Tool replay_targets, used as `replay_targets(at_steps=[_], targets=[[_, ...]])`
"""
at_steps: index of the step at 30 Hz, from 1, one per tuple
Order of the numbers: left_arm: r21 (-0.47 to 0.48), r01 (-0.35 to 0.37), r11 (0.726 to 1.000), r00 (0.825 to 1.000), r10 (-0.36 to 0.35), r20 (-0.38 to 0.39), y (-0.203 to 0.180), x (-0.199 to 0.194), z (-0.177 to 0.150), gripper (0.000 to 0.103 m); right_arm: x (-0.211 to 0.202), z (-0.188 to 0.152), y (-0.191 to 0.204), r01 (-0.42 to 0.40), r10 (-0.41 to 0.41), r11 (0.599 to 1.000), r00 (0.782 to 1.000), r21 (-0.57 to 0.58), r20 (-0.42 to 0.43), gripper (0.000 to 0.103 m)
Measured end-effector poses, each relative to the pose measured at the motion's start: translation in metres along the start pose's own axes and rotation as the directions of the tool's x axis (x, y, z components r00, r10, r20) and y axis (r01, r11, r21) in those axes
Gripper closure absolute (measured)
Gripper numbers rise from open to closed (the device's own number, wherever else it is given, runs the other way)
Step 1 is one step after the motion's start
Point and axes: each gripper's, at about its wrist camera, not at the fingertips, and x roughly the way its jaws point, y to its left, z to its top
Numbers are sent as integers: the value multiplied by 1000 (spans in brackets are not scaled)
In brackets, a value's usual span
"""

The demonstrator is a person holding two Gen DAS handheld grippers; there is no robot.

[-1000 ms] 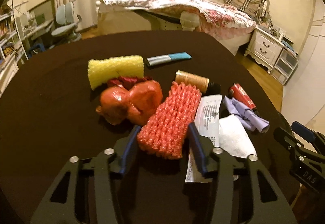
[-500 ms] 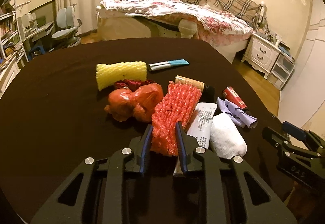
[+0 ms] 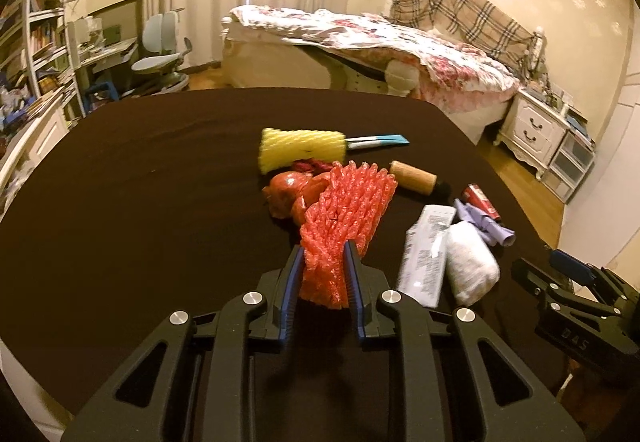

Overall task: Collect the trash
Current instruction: 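Grasp the white wrapped bundle with the right tool while the left tool lifts the mesh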

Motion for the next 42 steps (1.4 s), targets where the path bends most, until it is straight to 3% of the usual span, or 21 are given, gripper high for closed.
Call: replay_targets(at_steps=[7, 17, 23, 25, 31, 33, 42], targets=[[-24, -14, 1000, 1000, 14, -2, 12, 0, -4, 80, -1, -2, 25, -38, 38, 998, 999, -47, -9, 31], [-50, -18, 999, 1000, 17, -21, 20, 12, -9, 80, 21, -2, 49, -28, 24, 994, 999, -109, -32, 33], [-50, -16, 999, 1000, 15, -20, 20, 13, -9, 80, 28, -2, 50, -55, 49, 993, 997, -108, -55, 58], [-52, -17, 999, 1000, 16, -20, 19, 13, -9, 80, 27, -3, 52, -69, 63, 991, 996, -111, -57, 71], [-50, -15, 999, 1000, 14, -18, 18, 13, -10, 81, 18, -4, 50, -86, 82, 991, 995, -100, -49, 75], [-54, -5, 999, 1000, 4, -20, 17, 12, -11, 90, 13, -4, 49, -94, 90, 991, 995, -99, -44, 75], [-31, 21, 999, 999, -22, -38, 6, 13, -15, 90, 1, -4, 49, -101, 98, 989, 995, -105, -28, 75]])
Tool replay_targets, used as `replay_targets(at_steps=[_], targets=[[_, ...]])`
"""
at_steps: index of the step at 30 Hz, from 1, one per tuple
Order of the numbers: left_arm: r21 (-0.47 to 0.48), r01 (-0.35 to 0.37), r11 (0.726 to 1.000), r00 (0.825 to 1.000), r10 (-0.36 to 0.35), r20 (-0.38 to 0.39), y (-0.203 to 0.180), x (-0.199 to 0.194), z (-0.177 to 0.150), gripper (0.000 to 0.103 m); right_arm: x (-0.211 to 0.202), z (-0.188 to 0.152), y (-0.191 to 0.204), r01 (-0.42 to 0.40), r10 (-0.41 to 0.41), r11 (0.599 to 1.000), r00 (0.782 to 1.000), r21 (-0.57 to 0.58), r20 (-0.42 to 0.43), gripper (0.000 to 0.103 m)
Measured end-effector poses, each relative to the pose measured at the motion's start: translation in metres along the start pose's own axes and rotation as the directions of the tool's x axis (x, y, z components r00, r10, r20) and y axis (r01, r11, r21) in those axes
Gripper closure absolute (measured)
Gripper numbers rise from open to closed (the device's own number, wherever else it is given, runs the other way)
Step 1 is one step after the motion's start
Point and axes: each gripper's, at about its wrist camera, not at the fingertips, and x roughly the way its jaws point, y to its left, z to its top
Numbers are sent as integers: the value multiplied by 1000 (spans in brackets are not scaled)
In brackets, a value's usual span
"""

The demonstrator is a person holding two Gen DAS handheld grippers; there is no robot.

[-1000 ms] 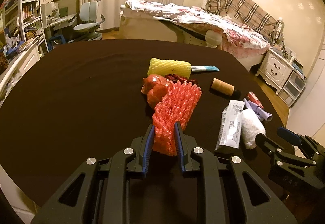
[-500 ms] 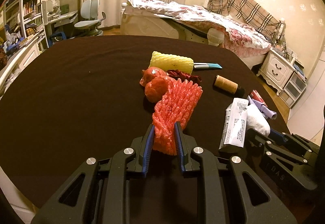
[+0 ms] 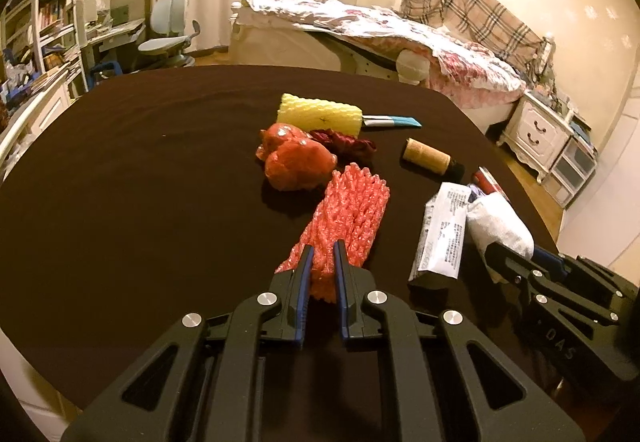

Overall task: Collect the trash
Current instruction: 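Grasp the white wrapped bundle with the right tool while the left tool lifts the mesh, then carry the red mesh and white bundle over the trash bin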

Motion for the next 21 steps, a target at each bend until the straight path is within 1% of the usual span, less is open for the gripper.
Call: replay_targets(at_steps=[1, 2, 4, 6, 8, 11, 14, 15, 16, 17, 18, 19, 21], targets=[[7, 1, 1000, 1000, -1, -4, -1, 0, 0, 90, 1, -1, -1, 0, 0, 1000, 1000, 2, -3, 75], [7, -5, 1000, 1000, 5, -1, -1, 0, 0, 88, 1, -1, -2, -1, 1, 1000, 1000, 5, -5, 75], [13, -12, 1000, 1000, 12, 1, -2, 0, -1, 78, 2, -2, -4, -1, 2, 1000, 1000, 10, -11, 75], [12, -22, 1000, 1000, 22, 5, -1, 0, -1, 58, 3, -3, -4, -4, 4, 1000, 1000, 11, -14, 75], [10, -24, 1000, 1000, 24, 3, 0, 2, -2, 49, 3, -4, -4, -5, 5, 1000, 1000, 12, -16, 75], [9, -24, 1000, 1000, 24, -11, 1, 6, -1, 44, 6, -5, -5, -9, 9, 1000, 1000, 16, -20, 75], [-1, -16, 1000, 999, 16, -37, 4, 11, 0, 44, 9, -7, -6, -12, 13, 1000, 1000, 21, -25, 75], [-4, -3, 1000, 999, 3, -49, 5, 14, 1, 45, 9, -7, -6, -13, 14, 1000, 1000, 21, -26, 75], [-1, 3, 1000, 999, -3, -54, 5, 14, 0, 49, 10, -8, -6, -15, 15, 1000, 999, 22, -28, 75], [5, 4, 1000, 998, -3, -57, 5, 15, 0, 59, 11, -8, -6, -16, 17, 1000, 999, 23, -30, 75], [19, 3, 1000, 998, -1, -65, 4, 16, -1, 64, 10, -9, -6, -17, 17, 1000, 999, 23, -30, 75], [30, -1, 1000, 998, 3, -63, 3, 16, -2, 66, 10, -9, -6, -17, 17, 1000, 999, 23, -28, 75], [48, 0, 999, 999, 2, -45, 2, 12, -4, 75, 10, -9, -6, -21, 22, 999, 999, 24, -27, 75]])
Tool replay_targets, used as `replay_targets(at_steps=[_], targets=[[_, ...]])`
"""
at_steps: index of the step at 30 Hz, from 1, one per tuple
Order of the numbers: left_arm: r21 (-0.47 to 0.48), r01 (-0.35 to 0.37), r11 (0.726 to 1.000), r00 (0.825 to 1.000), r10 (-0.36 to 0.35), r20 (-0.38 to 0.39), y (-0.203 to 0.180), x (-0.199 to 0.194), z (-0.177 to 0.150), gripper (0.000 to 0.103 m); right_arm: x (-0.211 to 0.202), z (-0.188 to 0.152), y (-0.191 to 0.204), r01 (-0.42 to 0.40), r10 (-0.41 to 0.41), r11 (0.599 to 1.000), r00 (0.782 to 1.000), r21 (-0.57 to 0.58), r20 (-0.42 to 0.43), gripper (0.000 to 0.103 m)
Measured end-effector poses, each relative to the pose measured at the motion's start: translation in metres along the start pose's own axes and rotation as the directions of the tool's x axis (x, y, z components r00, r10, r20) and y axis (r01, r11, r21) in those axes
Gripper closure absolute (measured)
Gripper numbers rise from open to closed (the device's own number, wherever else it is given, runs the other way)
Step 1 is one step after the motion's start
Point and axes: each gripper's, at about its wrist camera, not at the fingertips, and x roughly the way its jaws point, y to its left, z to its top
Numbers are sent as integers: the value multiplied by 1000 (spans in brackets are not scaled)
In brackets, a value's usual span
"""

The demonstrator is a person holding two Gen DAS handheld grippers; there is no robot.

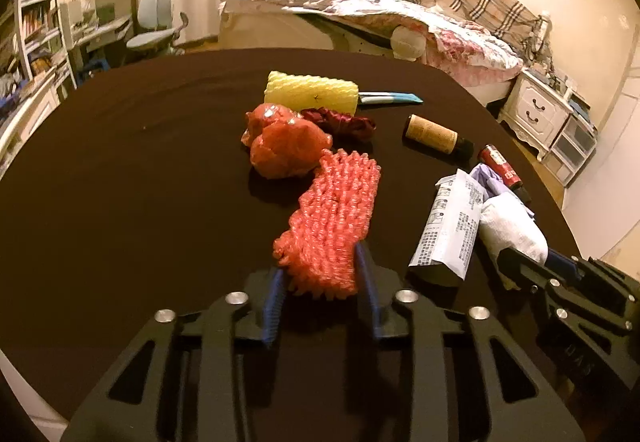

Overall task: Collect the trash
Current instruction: 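Carry the red mesh and white bundle over the trash bin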

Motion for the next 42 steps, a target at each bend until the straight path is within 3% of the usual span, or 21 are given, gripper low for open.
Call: replay_targets(at_steps=[5, 22, 32, 42], targets=[[-12, 29, 999, 999, -29, 17, 2, -8, -2, 86, -7, 1, 2, -6, 6, 1000, 1000, 0, 24, 76], [-5, 85, 996, 990, -83, 116, -17, -50, 13, 87, -49, 13, -13, 5, -8, 1000, 993, 24, 114, 76], [73, 170, 983, 975, -179, 130, -68, -47, 30, 87, -75, 17, -76, 112, -131, 986, 979, 126, 158, 76], [196, 250, 948, 958, -271, 92, -147, -23, 35, 87, -80, -3, -157, 234, -269, 940, 956, 248, 120, 76]])
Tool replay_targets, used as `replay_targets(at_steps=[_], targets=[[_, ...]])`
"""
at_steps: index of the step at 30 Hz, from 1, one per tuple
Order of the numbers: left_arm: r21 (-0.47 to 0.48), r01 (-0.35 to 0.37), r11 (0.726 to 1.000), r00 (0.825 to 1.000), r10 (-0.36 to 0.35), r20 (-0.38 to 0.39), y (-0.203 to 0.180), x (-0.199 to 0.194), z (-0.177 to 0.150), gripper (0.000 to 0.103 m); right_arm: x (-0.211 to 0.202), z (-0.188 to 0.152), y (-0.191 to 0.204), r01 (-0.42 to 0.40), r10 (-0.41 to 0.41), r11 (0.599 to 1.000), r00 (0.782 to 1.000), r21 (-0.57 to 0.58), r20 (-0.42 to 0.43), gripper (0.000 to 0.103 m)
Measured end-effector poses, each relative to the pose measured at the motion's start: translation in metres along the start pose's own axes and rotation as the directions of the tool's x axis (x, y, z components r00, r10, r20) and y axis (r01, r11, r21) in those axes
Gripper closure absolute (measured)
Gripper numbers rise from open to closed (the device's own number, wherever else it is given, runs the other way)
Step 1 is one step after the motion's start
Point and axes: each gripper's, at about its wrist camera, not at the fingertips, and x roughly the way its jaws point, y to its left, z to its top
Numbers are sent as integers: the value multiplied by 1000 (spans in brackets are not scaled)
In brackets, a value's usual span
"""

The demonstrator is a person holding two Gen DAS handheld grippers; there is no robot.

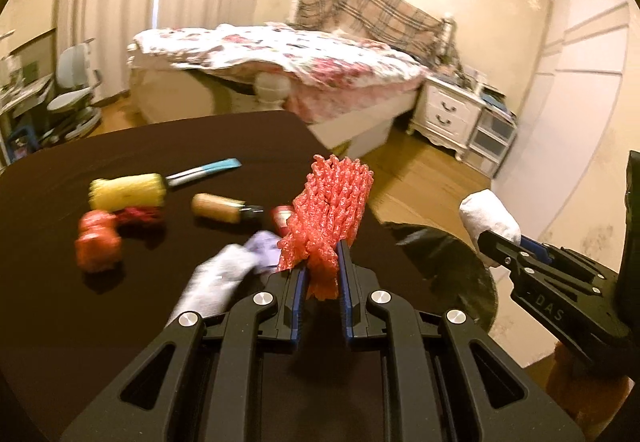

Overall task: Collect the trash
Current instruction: 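Carry the red mesh and white bundle over the trash bin, then open both tools to drop the mesh and bundle into the bin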

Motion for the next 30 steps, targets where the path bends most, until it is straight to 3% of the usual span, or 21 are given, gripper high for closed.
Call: replay_targets(at_steps=[12, 30], targets=[[89, 53, 995, 997, -47, -67, -61, 54, 0, 87, 26, -15, -55, 68, -64, 993, 997, 98, -48, 75], [162, 43, 986, 994, -26, -104, -100, 93, 2, 87, 34, -10, -91, 79, -76, 987, 997, 143, -29, 74]])
